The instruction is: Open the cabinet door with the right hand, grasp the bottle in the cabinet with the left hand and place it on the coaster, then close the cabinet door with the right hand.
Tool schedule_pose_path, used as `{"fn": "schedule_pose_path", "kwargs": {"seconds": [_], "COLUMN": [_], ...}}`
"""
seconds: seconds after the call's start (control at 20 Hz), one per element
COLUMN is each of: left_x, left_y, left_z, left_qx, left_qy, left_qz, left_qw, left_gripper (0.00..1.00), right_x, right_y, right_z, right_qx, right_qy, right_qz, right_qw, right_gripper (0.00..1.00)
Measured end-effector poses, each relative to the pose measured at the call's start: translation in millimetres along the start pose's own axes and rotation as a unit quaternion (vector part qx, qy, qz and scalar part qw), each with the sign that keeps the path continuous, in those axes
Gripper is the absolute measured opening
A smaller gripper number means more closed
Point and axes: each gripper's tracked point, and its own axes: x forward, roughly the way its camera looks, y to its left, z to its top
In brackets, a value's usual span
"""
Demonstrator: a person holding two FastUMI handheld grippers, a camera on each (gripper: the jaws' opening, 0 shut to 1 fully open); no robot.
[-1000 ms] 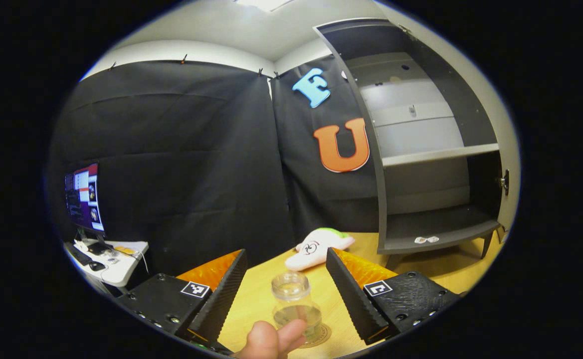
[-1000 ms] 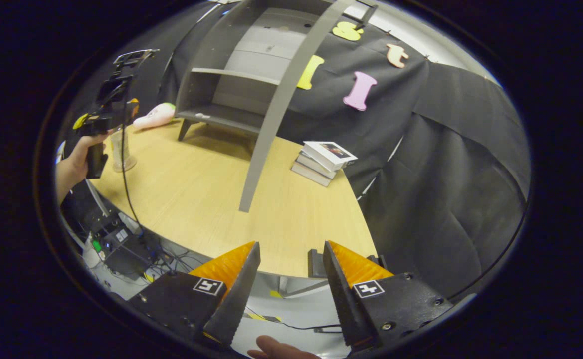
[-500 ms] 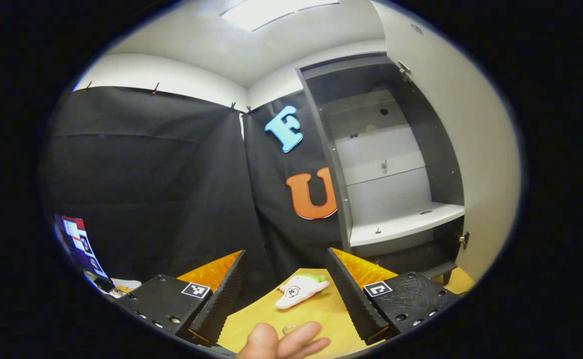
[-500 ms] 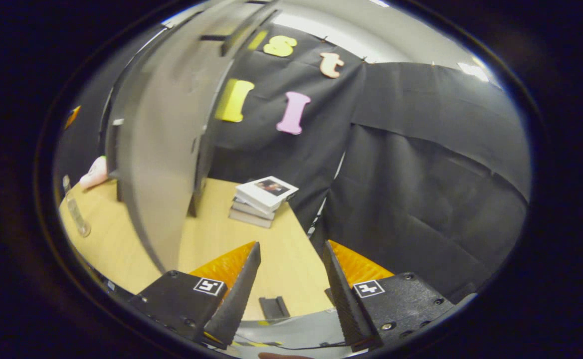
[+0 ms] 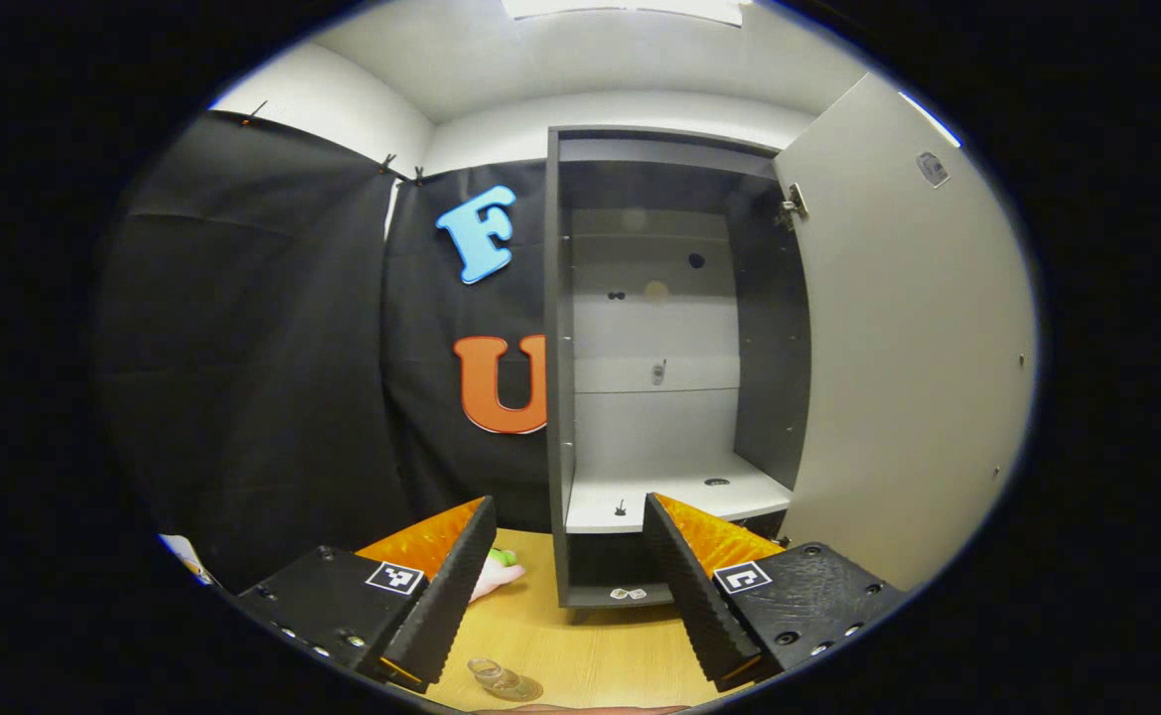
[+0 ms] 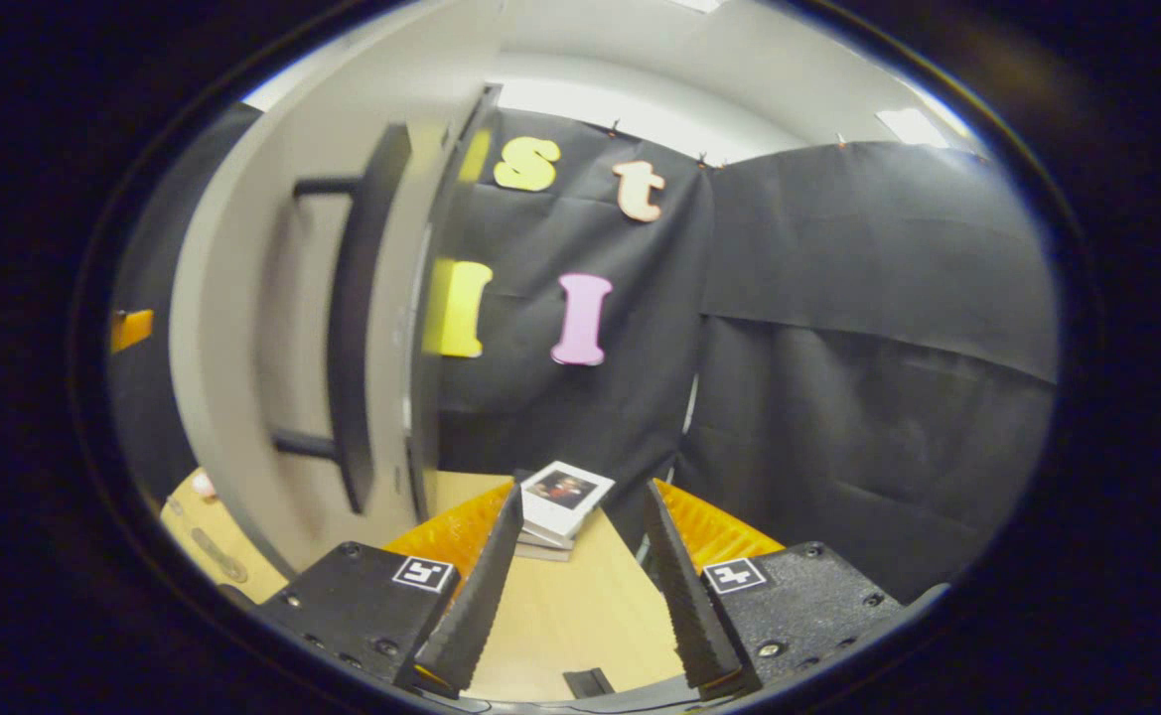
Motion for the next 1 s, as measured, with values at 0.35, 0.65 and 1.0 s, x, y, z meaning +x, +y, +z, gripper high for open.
{"fn": "schedule_pose_path", "kwargs": {"seconds": [0.35, 0.65, 1.0], "left_x": [-9.0, 6.8, 20.7], "left_y": [-60.4, -75.5, -28.6], "left_z": [12.6, 16.1, -1.4], "left_qx": [0.032, 0.043, 0.005], "left_qy": [-0.036, -0.052, -0.024], "left_qz": [-0.064, -0.093, -0.070], "left_qw": [0.997, 0.993, 0.997], "left_gripper": [0.93, 0.96, 0.96], "right_x": [-8.1, -18.7, -34.1], "right_y": [15.0, 32.8, 126.3], "right_z": [46.2, 47.5, 60.5], "right_qx": [0.061, 0.062, -0.005], "right_qy": [-0.020, 0.002, -0.004], "right_qz": [0.059, 0.089, 0.175], "right_qw": [0.996, 0.994, 0.984], "right_gripper": [0.70, 0.70, 0.70]}}
